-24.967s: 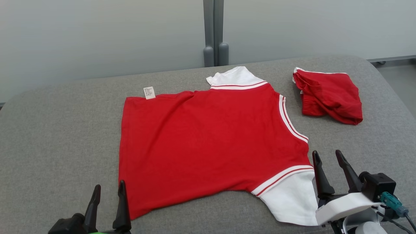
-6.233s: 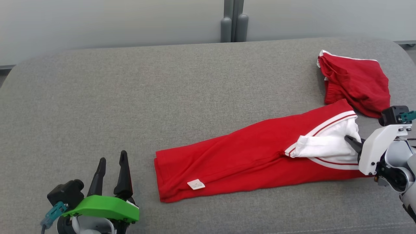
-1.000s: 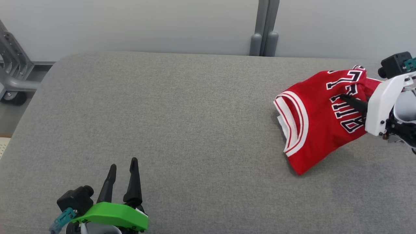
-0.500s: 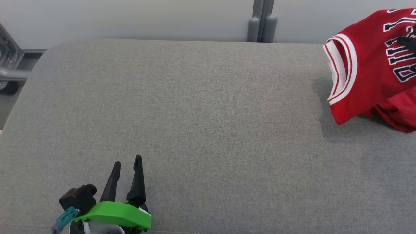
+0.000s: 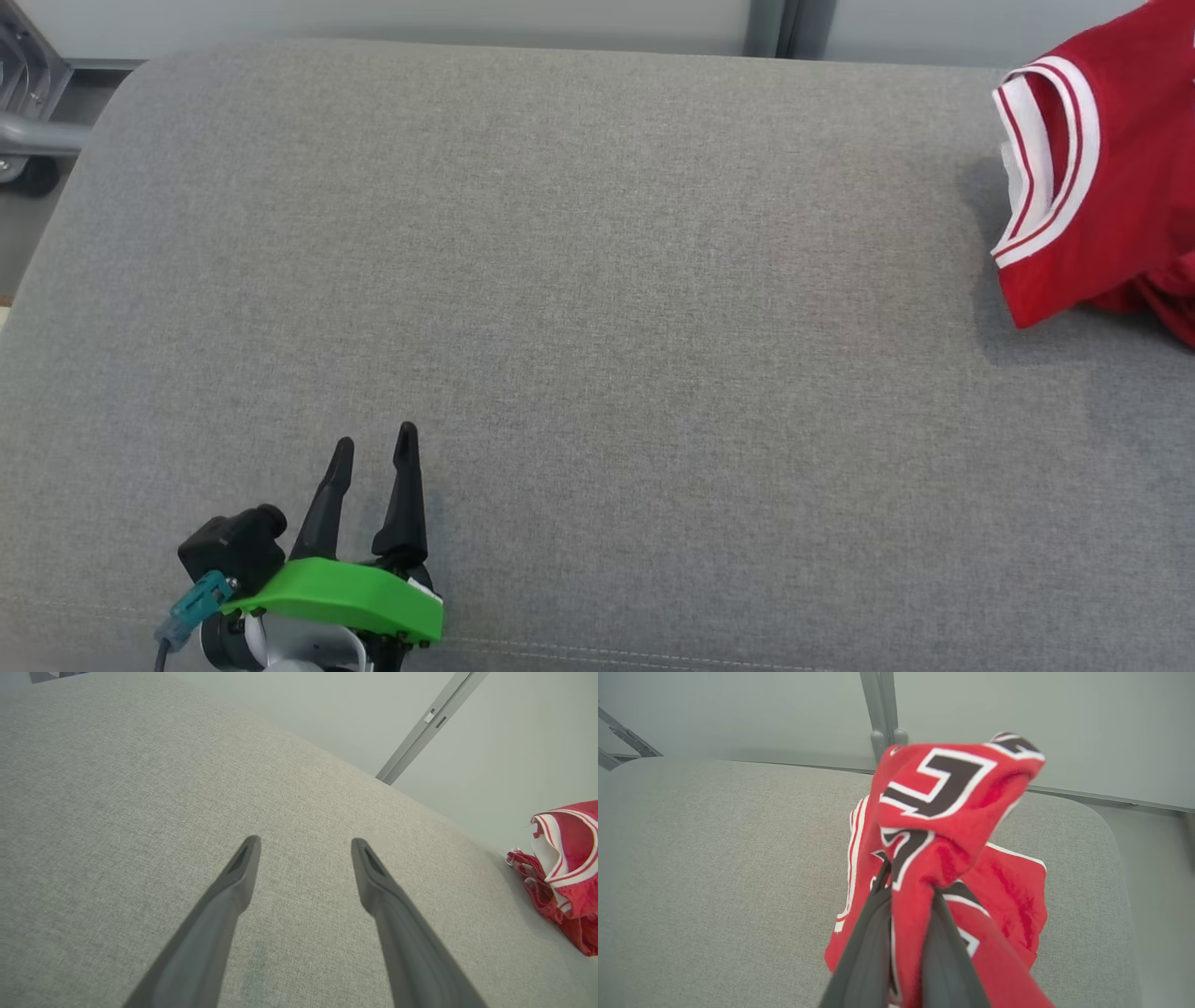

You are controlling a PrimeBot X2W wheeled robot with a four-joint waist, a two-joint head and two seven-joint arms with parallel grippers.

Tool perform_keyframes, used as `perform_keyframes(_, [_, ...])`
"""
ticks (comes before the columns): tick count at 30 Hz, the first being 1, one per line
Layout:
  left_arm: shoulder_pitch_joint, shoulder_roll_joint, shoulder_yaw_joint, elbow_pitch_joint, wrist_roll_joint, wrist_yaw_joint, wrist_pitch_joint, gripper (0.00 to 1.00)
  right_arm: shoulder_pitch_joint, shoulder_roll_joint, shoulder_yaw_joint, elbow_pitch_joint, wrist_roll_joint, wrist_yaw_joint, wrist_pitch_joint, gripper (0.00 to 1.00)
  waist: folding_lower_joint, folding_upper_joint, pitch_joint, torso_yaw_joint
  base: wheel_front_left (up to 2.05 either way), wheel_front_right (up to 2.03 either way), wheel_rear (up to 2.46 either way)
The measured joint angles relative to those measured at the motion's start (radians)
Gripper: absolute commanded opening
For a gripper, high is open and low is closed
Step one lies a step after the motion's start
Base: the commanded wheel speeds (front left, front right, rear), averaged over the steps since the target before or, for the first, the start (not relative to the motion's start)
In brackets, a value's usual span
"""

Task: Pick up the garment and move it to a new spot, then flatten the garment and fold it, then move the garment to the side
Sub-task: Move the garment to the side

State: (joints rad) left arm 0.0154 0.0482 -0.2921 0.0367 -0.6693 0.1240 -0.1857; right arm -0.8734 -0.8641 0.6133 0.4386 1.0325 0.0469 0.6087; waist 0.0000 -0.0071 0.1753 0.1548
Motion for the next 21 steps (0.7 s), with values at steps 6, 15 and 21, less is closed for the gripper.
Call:
perform_keyframes(6, [-0.006,0.000,0.005,-0.003,0.007,0.000,0.002,1.00,0.001,-0.053,0.005,0.047,-0.045,-0.028,0.007,0.00,0.0000,0.0000,0.039,0.013,0.00,0.00,0.00])
perform_keyframes(15, [-0.016,0.004,0.012,-0.015,0.035,0.000,0.023,1.00,0.007,-0.069,0.060,0.073,-0.157,-0.033,-0.046,0.00,0.0000,0.0000,0.086,0.008,0.00,0.00,0.00])
perform_keyframes(21, [-0.024,0.014,0.019,-0.025,0.059,0.000,0.041,1.00,0.030,-0.075,0.084,0.120,-0.233,-0.076,-0.098,0.00,0.0000,0.0000,0.117,0.001,0.00,0.00,0.00])
